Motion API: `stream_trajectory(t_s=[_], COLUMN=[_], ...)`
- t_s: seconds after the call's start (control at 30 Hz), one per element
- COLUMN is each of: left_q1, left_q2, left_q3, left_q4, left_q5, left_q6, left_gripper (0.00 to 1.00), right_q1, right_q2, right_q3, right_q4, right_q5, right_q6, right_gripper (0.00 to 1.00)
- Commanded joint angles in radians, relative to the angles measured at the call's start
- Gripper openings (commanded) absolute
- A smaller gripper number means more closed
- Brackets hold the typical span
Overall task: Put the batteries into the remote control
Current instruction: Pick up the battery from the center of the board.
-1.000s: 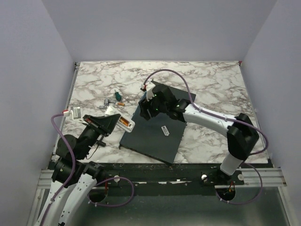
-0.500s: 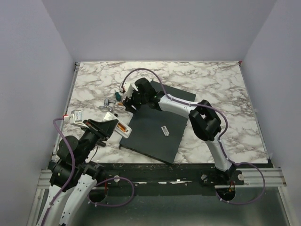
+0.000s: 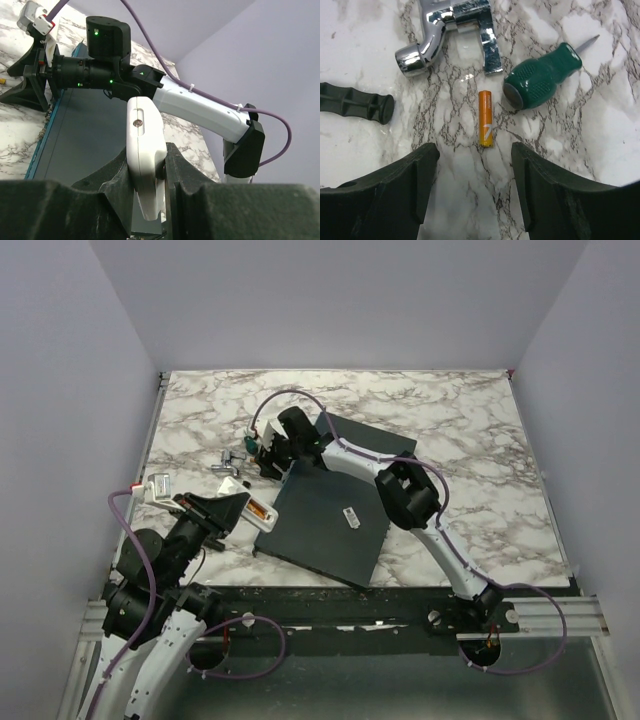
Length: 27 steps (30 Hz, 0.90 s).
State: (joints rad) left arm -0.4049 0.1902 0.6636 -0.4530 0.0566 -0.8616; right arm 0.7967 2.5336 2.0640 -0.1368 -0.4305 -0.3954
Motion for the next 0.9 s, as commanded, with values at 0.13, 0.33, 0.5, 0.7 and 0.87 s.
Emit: stream_trajectory(t_s=[0.13, 0.33, 0.5, 0.7, 0.87], left_q1=[0.006, 0.006, 0.006, 0.006, 0.006], left_q2=[0.001, 0.003, 0.001, -0.01, -0.016], left_q3=[0.026, 0.024, 0.023, 0.022, 0.022], left_q4=[0.011, 0.013, 0.014, 0.003, 0.001], left_q5=[-0.03, -0.03, -0.031, -0.041, -0.043], left_q6=[0.015, 0.016, 0.018, 0.017, 0.016], left_gripper=[0.0, 0.0, 0.0, 0.0, 0.0], right_q1=[0.006, 0.014, 0.016, 0.018, 0.018], right_q2=[0.083, 0.119, 0.148, 0.175, 0.184], right_q3=[0.074, 0.107, 0.147, 0.19, 0.198], right_q4=[-0.042, -0.069, -0.102, -0.154, -0.187], right_q5=[0.005, 0.036, 0.039, 0.057, 0.077], right_q6=[-0.014, -0.033, -0.02, -0.003, 0.009], right_gripper=[0.67, 0.55, 0.45, 0.37, 0.3])
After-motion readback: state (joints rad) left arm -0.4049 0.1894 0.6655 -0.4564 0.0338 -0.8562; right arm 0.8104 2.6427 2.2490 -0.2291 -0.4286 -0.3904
